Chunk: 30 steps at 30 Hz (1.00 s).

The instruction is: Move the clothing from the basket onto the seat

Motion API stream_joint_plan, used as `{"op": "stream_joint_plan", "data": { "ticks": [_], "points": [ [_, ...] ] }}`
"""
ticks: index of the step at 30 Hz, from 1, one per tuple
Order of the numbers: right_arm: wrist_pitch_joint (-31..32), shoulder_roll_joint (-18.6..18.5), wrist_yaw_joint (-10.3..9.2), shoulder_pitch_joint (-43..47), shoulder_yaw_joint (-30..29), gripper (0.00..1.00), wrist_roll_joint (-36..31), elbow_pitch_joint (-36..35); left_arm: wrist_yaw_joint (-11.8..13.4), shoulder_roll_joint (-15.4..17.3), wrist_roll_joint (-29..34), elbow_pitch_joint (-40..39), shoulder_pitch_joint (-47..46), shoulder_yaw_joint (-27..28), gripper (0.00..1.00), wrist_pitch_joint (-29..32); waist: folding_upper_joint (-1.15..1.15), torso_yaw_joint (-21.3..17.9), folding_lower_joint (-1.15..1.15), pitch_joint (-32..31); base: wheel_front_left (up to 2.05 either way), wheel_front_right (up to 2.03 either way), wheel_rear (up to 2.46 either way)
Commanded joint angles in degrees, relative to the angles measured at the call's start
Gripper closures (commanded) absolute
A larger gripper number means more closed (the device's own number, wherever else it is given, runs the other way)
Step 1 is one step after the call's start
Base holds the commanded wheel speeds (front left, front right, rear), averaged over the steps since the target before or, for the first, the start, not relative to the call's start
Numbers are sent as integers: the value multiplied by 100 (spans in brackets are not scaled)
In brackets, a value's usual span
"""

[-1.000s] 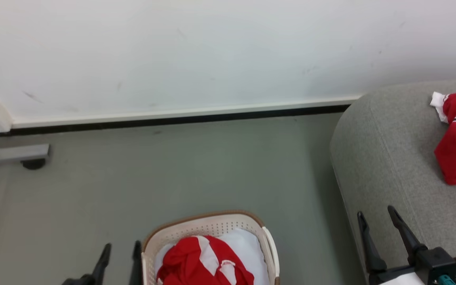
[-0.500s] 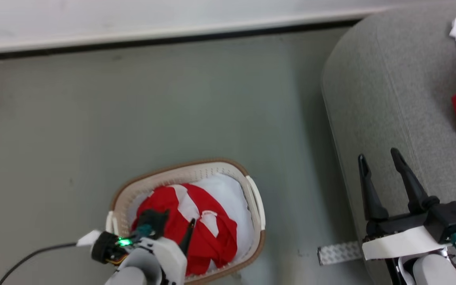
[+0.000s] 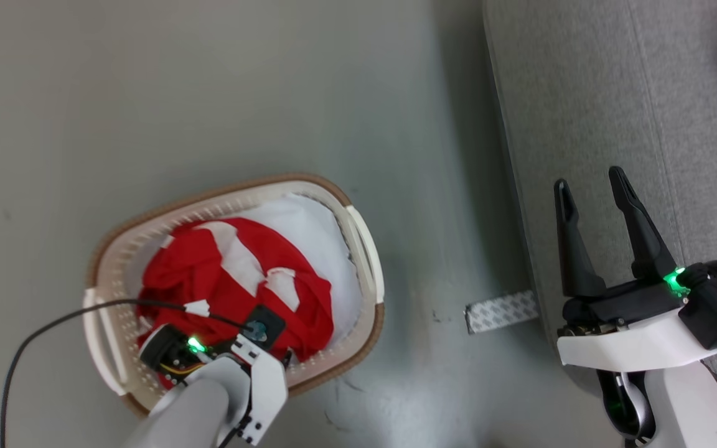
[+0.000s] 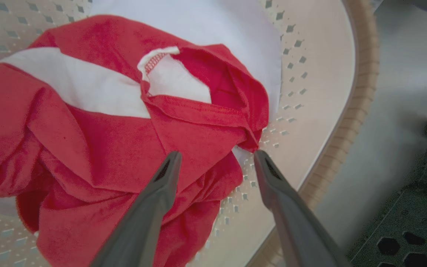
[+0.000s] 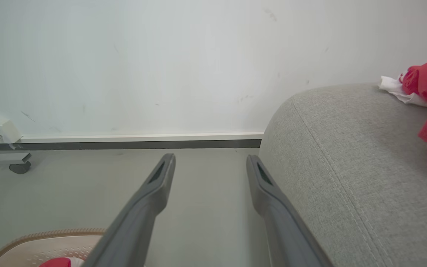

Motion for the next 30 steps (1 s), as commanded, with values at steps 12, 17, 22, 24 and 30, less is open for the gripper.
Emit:
{"op": "stream_joint_plan", "data": {
  "ticks": [12, 17, 22, 24, 30],
  "points": [
    [3, 1, -14, -264, 133, 0, 220, -348, 14, 449, -516, 720, -888, -577, 0, 40, 0, -352, -2, 1003, 0, 0, 0],
    [3, -1, -14, -283, 64, 0, 148, -376, 14, 371, -659, 963, -1065, -541, 100, -228, 0, -302, -2, 1093, 0, 0, 0],
    [3, -1, -14, -291, 3, 0, 92, -281, 34, 183, -987, 1068, -997, -290, 100, -773, 0, -162, -2, 845, 0, 0, 0],
    [3, -3, -14, -269, -3, 0, 91, -258, 33, 102, -1224, 1078, -917, -117, 100, -1055, 0, -110, -2, 641, 0, 0, 0],
    [3, -4, -14, 16, -165, 0, 22, -92, 18, -182, -1746, 952, -600, 252, 100, -1614, 0, 183, -2, -185, 0, 0, 0]
  ]
}}
